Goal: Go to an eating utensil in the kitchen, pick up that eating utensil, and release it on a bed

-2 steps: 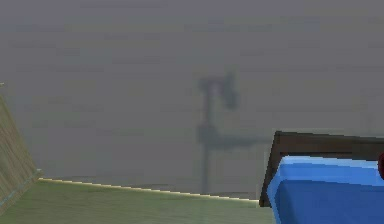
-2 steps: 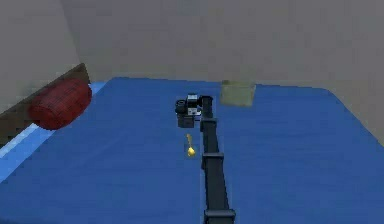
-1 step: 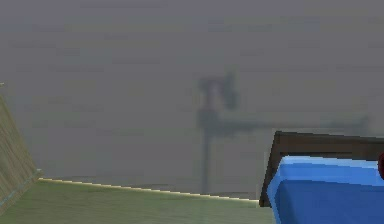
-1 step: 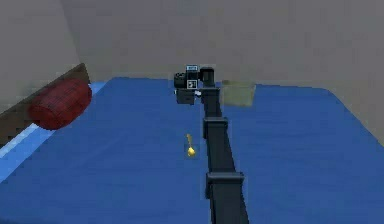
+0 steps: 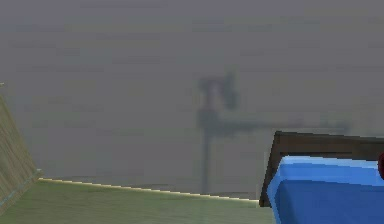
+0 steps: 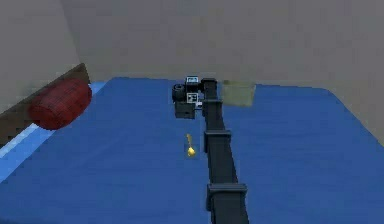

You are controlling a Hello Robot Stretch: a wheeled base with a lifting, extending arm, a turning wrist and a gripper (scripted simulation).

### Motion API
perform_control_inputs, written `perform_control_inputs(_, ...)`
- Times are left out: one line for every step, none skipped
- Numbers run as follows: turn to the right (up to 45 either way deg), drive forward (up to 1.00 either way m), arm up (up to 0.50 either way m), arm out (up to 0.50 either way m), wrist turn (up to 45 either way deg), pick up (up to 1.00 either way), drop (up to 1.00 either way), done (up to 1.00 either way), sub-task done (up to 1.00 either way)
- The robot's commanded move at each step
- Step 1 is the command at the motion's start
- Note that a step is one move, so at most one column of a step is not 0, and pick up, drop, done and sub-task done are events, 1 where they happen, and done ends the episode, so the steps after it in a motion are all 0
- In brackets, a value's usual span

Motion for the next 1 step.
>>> perform_control_inputs(0.0, 0.0, 0.0, 0.0, 0.0, 0.0, 0.0, 1.0, 0.0)
